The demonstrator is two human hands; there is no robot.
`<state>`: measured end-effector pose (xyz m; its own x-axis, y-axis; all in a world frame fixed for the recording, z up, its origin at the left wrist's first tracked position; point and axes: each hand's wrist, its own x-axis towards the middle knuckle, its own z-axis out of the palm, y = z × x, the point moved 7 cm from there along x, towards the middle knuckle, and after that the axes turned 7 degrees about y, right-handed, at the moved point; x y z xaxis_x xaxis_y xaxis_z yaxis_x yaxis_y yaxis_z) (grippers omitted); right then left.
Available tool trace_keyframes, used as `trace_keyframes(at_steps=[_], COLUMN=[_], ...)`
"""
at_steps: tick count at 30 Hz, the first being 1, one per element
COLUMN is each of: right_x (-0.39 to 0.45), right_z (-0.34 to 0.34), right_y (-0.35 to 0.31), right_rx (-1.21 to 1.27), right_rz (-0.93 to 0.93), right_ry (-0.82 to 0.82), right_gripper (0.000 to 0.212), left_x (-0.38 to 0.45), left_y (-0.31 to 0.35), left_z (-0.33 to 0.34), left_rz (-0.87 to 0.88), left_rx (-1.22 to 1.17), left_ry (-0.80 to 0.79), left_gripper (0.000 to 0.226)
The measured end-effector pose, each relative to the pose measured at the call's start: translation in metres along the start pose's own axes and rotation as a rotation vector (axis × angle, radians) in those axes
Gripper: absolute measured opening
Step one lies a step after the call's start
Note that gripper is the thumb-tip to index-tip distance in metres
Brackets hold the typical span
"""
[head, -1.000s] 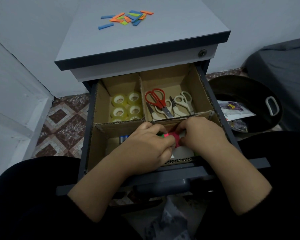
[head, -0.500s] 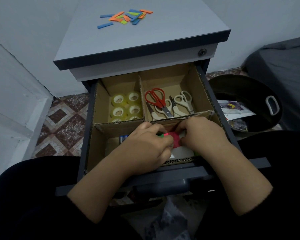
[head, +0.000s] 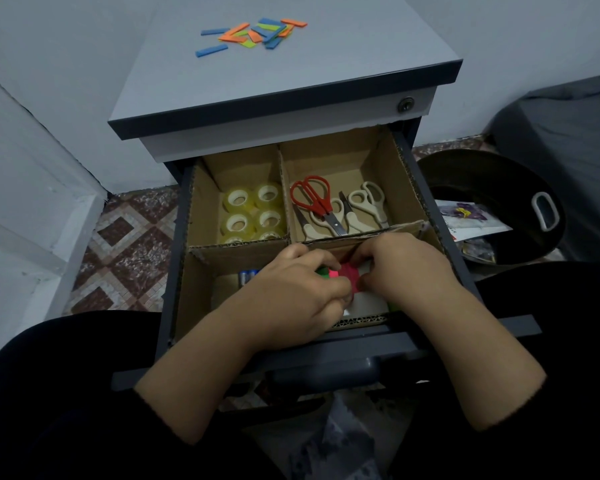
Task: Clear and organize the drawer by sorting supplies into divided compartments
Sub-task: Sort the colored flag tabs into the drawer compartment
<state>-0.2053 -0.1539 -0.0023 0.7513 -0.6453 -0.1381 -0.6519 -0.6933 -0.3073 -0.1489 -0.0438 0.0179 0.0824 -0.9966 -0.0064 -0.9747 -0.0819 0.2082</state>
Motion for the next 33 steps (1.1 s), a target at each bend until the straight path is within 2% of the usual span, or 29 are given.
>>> trace_keyframes(at_steps=[18, 22, 27, 29, 33], right_x=[0.000, 0.001, 0.002, 0.002, 0.000], right_z=[0.002, 0.002, 0.001, 0.001, 0.001], right_y=[0.001, 0.001, 0.001, 0.001, -0.003], right_rx=[-0.006, 0.016, 0.021, 0.028, 0.041], right_rz=[-0.007, 0.001, -0.009, -0.011, -0.032], right_ry=[-0.010, -0.028, -0.018, -0.015, -0.010], right_gripper=[0.032, 0.032, 0.031, 0.030, 0.028], left_x=[0.001, 0.002, 0.004, 0.004, 0.004], left_y=[0.000, -0.008, -0.012, -0.010, -0.011], left_z=[0.003, 0.004, 0.002, 0.003, 0.005], left_rz=[0.018, -0.068, -0.103, -0.105, -0.126], left_rx=[0.046, -0.054, -0.035, 0.009, 0.042], left_ry=[-0.012, -0.034, 0.011, -0.010, -0.036], left_gripper=[0.052, 0.036, 0.063, 0.067, 0.035])
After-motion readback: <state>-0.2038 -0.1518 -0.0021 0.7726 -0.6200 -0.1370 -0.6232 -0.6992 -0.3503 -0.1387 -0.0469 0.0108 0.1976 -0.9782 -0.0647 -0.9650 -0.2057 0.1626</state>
